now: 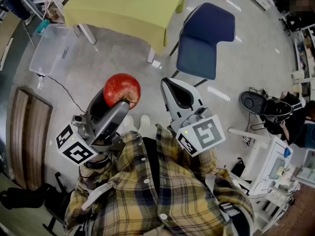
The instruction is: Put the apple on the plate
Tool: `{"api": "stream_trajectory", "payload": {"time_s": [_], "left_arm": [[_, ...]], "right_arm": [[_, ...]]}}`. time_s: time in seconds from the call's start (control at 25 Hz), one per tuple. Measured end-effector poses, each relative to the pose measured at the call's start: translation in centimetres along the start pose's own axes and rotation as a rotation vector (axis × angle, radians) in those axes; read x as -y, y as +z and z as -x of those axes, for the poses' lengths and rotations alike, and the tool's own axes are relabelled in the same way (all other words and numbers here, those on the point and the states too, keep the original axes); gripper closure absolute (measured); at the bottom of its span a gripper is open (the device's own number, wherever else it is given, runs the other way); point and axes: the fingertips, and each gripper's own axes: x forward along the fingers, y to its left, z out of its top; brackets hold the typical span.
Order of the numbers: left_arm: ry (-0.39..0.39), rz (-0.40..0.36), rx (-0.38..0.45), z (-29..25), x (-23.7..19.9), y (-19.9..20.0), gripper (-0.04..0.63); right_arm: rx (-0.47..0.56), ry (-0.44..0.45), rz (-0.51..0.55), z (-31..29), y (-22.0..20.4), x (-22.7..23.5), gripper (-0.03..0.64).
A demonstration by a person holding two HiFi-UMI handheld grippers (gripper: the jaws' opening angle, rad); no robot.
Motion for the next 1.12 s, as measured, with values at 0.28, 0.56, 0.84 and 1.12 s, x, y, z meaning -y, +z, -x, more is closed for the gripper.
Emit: {"api": "stream_trajectory", "payload": {"time_s": [0.28,0.56,0.84,1.12], "left_arm": [[-0.021,-0.023,-0.045,-0.4,-1.0,-0.8,0.244],[-0.026,-0.049,-0.057,-1.7,-0.4,-1.3,0.244],[-0.005,-0.1,-0.075,-2.6,-0.2,-3.0,0.244],[0.042,-0.089,-0.065,-1.6,-1.1,-3.6,0.244]], "right_arm": [[0.008,-0.036,-0.02,-0.3,-1.2,0.2,0.62],[0.002,-0.034,-0.025,0.4,-1.1,0.8,0.62],[0.003,-0.046,-0.04,1.8,-2.4,2.1,0.62],[-0.02,-0.022,-0.049,1.3,-3.5,1.6,0.62]]}}
